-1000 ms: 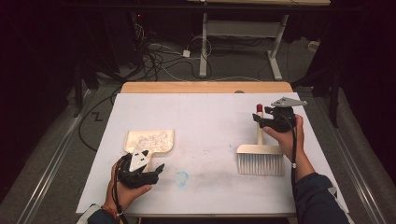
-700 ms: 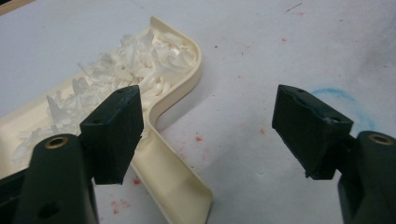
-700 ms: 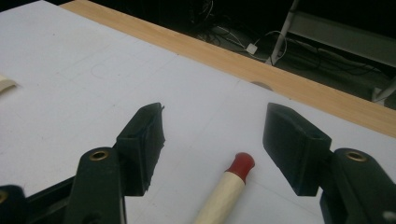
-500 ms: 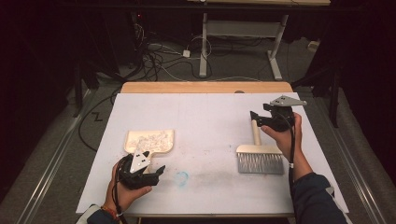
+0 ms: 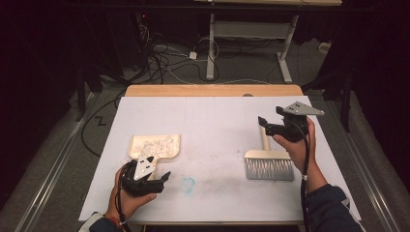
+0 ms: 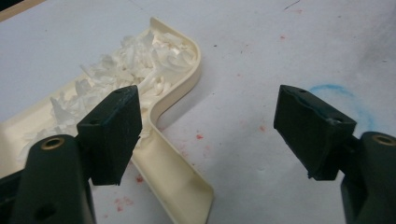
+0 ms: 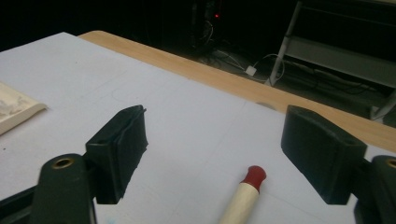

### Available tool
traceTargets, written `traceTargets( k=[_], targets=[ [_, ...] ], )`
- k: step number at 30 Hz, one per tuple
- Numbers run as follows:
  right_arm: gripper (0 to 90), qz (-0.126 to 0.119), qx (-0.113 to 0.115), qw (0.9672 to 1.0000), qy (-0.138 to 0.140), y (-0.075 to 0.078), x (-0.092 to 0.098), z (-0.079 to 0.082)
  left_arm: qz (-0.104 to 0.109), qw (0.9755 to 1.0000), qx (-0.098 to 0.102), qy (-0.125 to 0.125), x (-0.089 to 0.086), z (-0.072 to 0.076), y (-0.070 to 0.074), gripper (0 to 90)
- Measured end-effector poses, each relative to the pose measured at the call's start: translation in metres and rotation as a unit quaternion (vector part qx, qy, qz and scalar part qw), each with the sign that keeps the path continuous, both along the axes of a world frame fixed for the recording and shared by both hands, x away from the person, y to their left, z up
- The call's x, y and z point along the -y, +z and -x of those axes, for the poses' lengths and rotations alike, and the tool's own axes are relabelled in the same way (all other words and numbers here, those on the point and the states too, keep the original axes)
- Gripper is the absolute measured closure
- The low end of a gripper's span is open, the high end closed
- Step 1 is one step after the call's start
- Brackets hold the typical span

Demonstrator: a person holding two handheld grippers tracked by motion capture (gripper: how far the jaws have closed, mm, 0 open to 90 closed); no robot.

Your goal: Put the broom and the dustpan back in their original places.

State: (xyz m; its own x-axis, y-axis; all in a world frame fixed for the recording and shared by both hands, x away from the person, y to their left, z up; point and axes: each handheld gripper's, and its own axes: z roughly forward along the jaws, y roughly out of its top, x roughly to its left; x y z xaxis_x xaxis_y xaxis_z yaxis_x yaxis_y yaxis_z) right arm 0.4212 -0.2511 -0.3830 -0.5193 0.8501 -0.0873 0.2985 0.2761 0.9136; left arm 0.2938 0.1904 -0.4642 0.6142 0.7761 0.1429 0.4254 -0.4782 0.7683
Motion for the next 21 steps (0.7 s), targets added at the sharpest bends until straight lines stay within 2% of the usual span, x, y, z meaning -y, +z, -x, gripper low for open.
traceTargets(
  k=[6,15,21],
  targets=[
    [18.4,0.004,0.018,0.9998,-0.007,0.005,-0.002,0.008,0.0,1.0,0.002,-0.003,0.0,0.001,0.0,22.3],
    [17.6,0.01,0.021,0.9997,0.013,0.01,-0.006,0.019,-0.005,1.0,0.001,-0.008,0.001,0.002,0.0,21.5],
    [16.9,0.014,0.032,0.9992,0.019,0.013,-0.005,0.028,-0.013,0.9999,0.001,-0.012,0.002,0.002,-0.001,20.7]
  ],
)
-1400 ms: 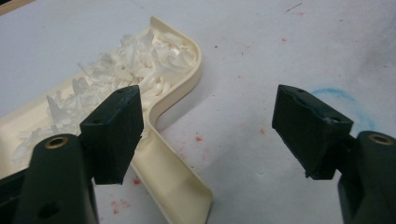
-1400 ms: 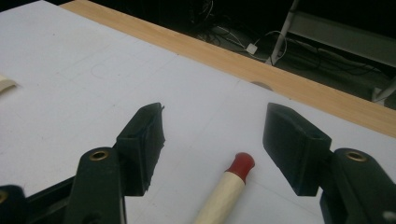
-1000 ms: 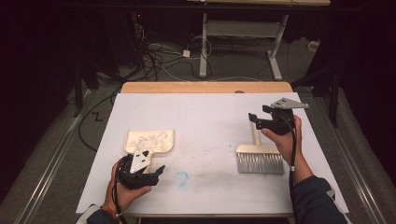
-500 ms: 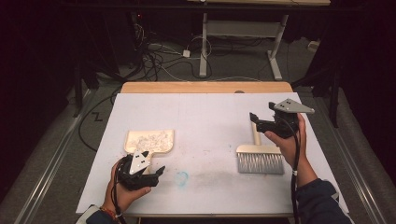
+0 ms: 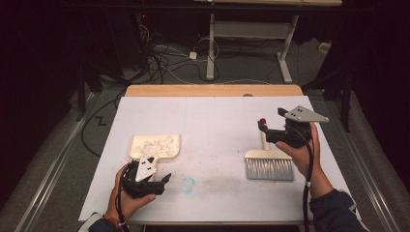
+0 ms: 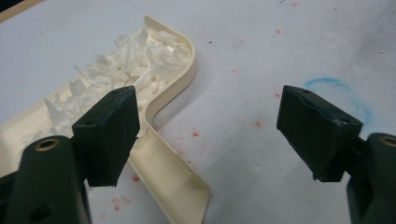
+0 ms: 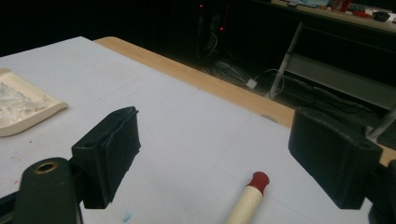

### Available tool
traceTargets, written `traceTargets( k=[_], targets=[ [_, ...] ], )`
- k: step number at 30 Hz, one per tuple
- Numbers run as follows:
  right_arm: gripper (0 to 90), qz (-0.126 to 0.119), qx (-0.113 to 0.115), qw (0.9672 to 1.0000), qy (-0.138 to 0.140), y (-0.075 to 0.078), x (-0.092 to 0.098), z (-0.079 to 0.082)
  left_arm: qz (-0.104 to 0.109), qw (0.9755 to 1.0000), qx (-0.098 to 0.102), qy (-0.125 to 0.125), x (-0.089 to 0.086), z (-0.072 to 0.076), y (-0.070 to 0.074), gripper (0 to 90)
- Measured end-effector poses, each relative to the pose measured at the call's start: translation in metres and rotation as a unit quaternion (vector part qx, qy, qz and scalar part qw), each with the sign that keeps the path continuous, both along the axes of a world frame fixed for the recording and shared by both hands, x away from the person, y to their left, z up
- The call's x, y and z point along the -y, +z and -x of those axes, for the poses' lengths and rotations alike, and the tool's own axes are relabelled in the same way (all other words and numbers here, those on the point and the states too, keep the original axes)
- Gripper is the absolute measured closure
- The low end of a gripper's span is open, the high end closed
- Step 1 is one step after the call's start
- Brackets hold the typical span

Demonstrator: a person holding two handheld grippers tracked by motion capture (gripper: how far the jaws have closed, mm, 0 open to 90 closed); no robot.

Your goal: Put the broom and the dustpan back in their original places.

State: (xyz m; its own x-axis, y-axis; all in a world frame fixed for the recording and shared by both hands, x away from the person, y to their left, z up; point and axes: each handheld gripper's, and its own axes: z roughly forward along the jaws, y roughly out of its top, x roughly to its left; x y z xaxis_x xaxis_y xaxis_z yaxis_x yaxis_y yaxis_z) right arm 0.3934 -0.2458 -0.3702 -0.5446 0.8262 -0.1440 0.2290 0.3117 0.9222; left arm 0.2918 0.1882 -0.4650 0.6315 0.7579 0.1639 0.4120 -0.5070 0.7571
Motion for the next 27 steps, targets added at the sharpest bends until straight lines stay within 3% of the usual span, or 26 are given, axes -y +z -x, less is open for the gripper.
traceTargets(
  k=[7,11,27],
  targets=[
    [16.9,0.0,0.015,0.9999,0.006,0.003,-0.001,0.01,-0.005,0.9999,0.003,-0.009,0.004,0.001,0.0,20.4],
    [17.0,0.014,0.023,0.9996,0.013,0.005,-0.003,0.017,-0.011,0.9998,0.001,-0.015,0.006,0.001,-0.001,19.0],
    [18.0,0.033,0.035,0.9983,0.032,0.013,0.0,0.041,-0.012,0.9998,0.007,-0.014,0.006,0.002,0.0,17.6]
  ],
)
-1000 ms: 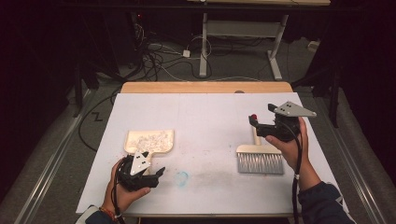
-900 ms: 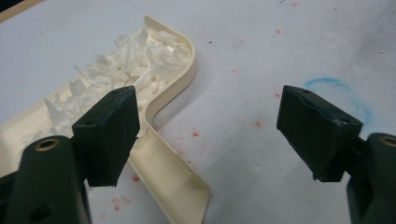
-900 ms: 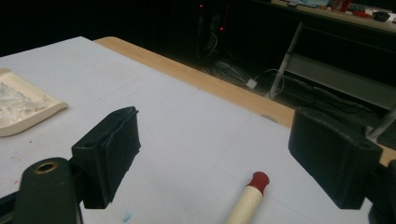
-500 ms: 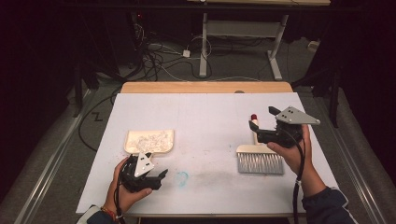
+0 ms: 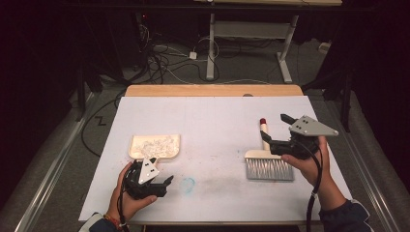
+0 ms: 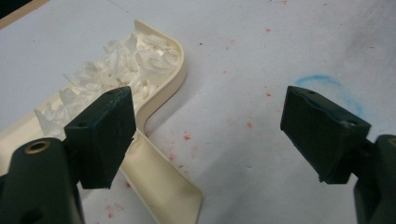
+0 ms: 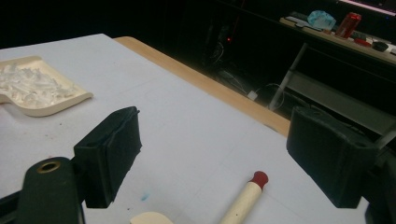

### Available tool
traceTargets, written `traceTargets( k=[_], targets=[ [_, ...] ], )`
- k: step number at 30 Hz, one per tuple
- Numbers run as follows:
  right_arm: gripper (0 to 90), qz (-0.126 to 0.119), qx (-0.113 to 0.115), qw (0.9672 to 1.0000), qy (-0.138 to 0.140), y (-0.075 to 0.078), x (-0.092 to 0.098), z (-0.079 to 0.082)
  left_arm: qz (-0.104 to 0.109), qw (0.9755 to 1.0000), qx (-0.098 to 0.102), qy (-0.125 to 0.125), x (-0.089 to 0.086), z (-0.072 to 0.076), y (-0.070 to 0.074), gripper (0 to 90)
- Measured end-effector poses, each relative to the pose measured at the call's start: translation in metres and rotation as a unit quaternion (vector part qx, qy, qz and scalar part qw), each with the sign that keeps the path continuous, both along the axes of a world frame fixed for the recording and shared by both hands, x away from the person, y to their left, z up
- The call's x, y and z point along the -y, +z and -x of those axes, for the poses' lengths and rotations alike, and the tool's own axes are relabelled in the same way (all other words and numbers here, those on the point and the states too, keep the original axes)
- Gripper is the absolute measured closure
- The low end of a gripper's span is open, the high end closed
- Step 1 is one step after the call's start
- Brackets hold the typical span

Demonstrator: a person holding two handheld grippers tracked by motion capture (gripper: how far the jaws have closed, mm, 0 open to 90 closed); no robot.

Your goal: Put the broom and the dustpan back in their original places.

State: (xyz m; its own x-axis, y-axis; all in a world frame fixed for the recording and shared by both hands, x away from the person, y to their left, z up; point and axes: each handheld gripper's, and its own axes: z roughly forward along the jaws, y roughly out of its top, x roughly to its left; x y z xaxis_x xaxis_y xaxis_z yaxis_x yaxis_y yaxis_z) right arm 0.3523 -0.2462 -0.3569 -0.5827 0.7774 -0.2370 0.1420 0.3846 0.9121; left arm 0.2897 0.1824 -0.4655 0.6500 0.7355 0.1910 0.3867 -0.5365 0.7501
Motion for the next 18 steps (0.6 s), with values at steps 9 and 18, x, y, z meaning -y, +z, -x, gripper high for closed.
traceTargets(
  k=[9,18],
  targets=[
    [17.6,0.011,0.006,0.9998,0.013,0.001,0.0,0.015,0.0,1.0,0.002,0.0,0.0,0.001,0.0,17.4],
    [17.5,0.024,0.012,0.9995,0.015,-0.004,0.004,0.028,-0.005,0.9999,0.015,-0.005,0.0,0.001,0.002,15.8]
  ],
)
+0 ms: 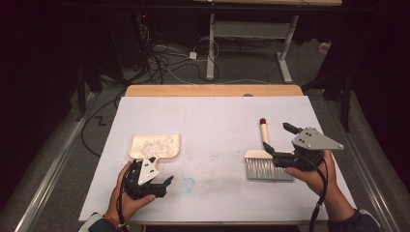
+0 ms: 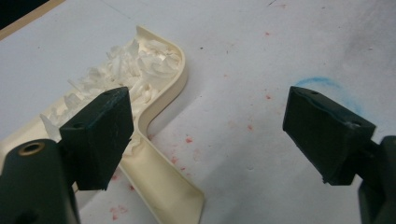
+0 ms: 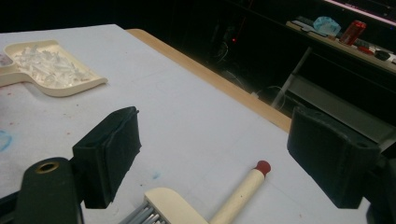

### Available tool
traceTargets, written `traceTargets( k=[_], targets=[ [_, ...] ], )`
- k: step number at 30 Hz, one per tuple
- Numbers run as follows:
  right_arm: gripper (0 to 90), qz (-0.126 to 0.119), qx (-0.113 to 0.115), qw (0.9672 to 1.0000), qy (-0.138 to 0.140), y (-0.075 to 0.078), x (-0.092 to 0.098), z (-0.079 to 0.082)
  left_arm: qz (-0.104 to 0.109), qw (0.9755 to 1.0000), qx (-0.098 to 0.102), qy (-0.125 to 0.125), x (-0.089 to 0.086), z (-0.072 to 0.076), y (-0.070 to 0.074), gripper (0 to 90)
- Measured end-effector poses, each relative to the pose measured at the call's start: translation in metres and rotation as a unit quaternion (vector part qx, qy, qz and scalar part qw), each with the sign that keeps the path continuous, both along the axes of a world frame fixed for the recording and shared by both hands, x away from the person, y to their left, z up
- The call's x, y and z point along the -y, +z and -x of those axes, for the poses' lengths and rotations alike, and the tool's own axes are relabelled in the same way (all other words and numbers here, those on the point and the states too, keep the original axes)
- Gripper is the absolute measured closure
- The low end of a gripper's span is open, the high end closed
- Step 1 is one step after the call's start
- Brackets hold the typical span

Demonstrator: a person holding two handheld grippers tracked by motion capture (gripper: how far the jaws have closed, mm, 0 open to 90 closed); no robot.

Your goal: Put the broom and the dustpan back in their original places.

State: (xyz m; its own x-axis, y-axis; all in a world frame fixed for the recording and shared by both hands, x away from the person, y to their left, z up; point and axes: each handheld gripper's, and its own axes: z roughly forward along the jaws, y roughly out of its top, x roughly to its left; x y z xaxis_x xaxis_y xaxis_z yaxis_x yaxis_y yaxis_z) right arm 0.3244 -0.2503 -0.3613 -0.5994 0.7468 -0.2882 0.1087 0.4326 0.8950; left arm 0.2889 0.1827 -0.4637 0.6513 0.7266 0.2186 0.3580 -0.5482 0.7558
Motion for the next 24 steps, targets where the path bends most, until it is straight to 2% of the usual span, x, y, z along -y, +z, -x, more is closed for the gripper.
traceTargets(
  k=[1,3,5,7,22,24],
  targets=[
    [17.5,0.001,0.0,1.0,0.0,0.0,0.0,0.001,0.004,1.0,-0.006,0.001,0.0,0.001,0.0,15.8],
    [17.5,0.004,0.0,1.0,0.001,-0.001,0.002,0.003,0.001,1.0,0.001,-0.002,0.001,0.0,0.0,15.8],
    [17.5,0.007,0.0,1.0,0.001,-0.002,0.003,0.005,0.006,1.0,-0.004,-0.001,0.001,0.001,-0.001,15.8],
    [17.6,0.009,-0.001,1.0,0.002,-0.003,0.004,0.007,0.004,1.0,0.002,-0.002,0.001,0.0,-0.001,15.8],
    [17.6,0.024,-0.004,0.9997,0.001,-0.015,0.014,0.019,0.001,0.9999,0.004,-0.01,0.003,0.002,-0.001,15.8],
    [17.6,0.026,-0.006,0.9997,-0.001,-0.017,0.017,0.019,0.001,0.9999,-0.002,-0.01,0.004,0.002,-0.001,15.8]
  ],
)
